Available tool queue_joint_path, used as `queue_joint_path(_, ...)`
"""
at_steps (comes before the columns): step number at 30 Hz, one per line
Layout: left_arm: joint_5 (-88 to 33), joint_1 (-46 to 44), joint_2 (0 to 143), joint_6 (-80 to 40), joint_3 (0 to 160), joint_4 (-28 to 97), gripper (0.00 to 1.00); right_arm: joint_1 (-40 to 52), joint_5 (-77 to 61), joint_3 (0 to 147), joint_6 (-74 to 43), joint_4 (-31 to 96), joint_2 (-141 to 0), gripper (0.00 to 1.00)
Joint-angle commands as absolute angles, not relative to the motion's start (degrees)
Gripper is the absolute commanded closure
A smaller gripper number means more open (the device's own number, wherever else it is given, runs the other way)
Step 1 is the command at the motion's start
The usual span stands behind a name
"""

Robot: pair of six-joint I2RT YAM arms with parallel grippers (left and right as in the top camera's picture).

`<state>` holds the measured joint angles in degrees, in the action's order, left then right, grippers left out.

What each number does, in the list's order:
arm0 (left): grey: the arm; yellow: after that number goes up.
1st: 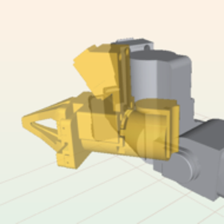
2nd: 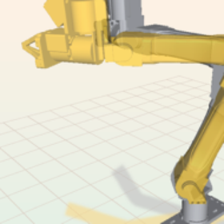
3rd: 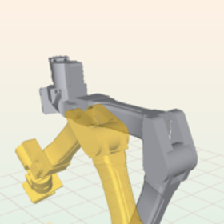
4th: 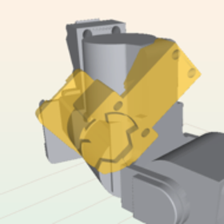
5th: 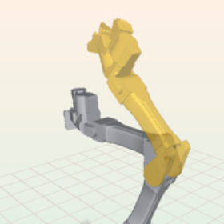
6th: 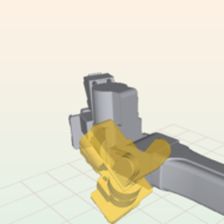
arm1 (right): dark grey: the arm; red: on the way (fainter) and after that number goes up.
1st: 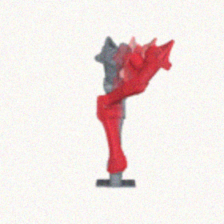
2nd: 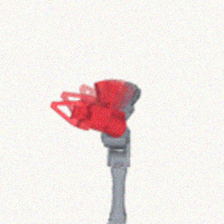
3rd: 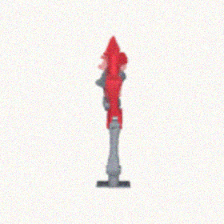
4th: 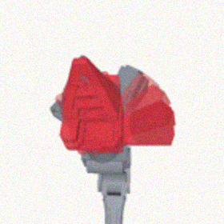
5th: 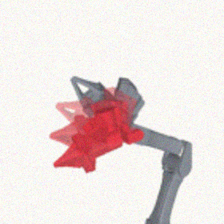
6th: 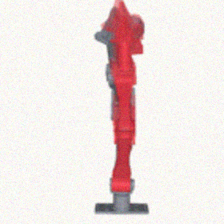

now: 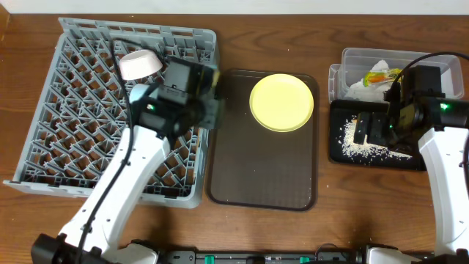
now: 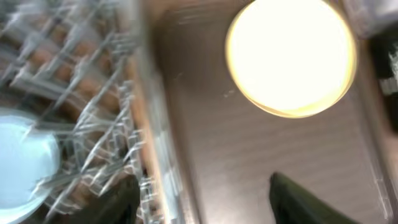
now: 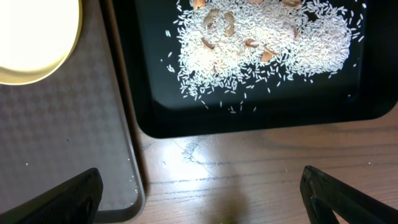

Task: Sort waste into correct bins and load items into the dishwasher
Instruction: 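Move the left gripper to the yellow plate and pinch its rim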

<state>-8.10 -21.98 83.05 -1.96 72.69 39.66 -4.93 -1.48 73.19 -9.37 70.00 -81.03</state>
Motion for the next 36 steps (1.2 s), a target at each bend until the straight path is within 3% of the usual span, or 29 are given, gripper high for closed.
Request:
queue_joint_path(1, -11.35, -26.57, 84.73, 4.60, 73.08, 35.05, 0.28, -5.23, -0.91, 74.04, -8.51, 70.06, -80.42, 0.01)
queue_joint_path(11, -11.35, -36.49, 98.89, 11.22, 73.08, 21.80, 0.26, -5.23, -0.91, 74.04, -8.51, 70.11, -80.42, 0.01)
queue_joint_path(23, -11.25, -41.10, 112.49, 18.35, 73.08, 9.96, 0.25, -5.23, -0.91, 74.04, -8.51, 70.13, -80.42, 0.01)
queue_joint_path(31, -11.16, -41.23, 116.33, 18.15, 72.99, 11.31, 0.26, -5.23, -0.91, 74.04, -8.51, 70.22, -80.42, 0.01)
queue_joint_path(36, -11.18, -41.23, 116.38, 18.15, 72.99, 16.75, 0.37, -5.23, -0.91, 74.04, -8.51, 70.22, -80.42, 0.01)
